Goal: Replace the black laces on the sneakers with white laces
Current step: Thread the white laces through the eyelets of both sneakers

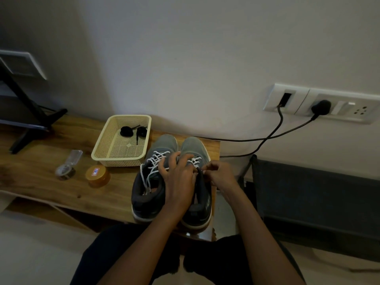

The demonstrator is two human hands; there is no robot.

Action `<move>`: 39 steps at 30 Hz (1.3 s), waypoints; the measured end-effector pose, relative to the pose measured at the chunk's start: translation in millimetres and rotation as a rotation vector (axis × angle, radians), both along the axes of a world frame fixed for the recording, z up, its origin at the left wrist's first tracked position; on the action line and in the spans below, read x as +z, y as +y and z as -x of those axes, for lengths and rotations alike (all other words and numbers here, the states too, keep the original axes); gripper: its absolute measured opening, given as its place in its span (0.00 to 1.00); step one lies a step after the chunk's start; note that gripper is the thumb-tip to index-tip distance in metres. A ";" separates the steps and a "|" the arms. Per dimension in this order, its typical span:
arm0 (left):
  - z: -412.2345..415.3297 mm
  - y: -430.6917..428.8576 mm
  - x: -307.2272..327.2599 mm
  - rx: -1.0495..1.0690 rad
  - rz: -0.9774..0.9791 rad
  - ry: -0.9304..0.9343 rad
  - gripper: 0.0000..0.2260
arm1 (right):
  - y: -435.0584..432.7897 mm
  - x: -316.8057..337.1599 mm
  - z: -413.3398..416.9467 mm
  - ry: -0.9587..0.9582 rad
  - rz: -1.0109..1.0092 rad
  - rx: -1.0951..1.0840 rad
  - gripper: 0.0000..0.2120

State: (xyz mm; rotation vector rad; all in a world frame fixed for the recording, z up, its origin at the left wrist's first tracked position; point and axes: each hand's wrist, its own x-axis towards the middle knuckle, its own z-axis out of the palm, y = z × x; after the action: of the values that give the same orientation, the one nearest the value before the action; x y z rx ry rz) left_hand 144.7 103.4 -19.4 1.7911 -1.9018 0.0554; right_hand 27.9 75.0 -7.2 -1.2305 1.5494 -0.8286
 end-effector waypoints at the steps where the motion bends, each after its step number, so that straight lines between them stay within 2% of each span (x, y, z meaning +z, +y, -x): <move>1: -0.1 -0.1 -0.7 0.008 0.013 0.003 0.04 | -0.8 -0.6 0.4 0.003 0.005 0.010 0.12; 4: -1.0 -0.9 1.4 0.024 0.007 0.010 0.05 | -2.1 -2.3 -0.3 0.011 0.010 0.017 0.09; 10: -1.7 0.9 8.1 0.081 -0.067 -0.012 0.01 | -4.1 -3.4 -4.7 0.078 0.004 0.044 0.12; 18: -2.0 2.0 10.5 0.076 -0.134 0.020 0.04 | -1.7 2.4 -2.8 0.035 -0.038 0.088 0.11; 23: -1.2 2.6 15.2 0.090 -0.211 0.036 0.05 | 0.4 5.2 -4.1 0.099 -0.057 0.091 0.13; 26: -3.0 2.9 17.4 0.091 -0.239 0.017 0.06 | -0.2 9.7 -2.7 -0.008 -0.112 0.047 0.11; 28: -4.4 2.9 18.2 0.096 -0.251 0.029 0.06 | -1.2 12.0 0.5 -0.079 -0.133 0.010 0.13; 31: -7.1 2.3 18.6 0.080 -0.277 0.051 0.05 | -2.9 10.0 4.2 -0.059 -0.138 -0.022 0.11; 36: -20.0 -0.4 25.1 0.033 -0.269 0.165 0.08 | -6.0 3.0 5.0 0.030 0.002 -0.159 0.04; 39: -34.8 -3.6 28.4 0.031 -0.199 0.355 0.06 | -3.0 5.5 2.8 0.113 0.112 -0.055 0.07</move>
State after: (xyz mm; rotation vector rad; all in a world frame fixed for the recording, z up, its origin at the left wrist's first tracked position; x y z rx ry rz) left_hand 179.5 99.9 9.0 1.8141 -1.6705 -0.4275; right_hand 25.1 72.0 -1.7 -1.3402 1.6518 -0.9051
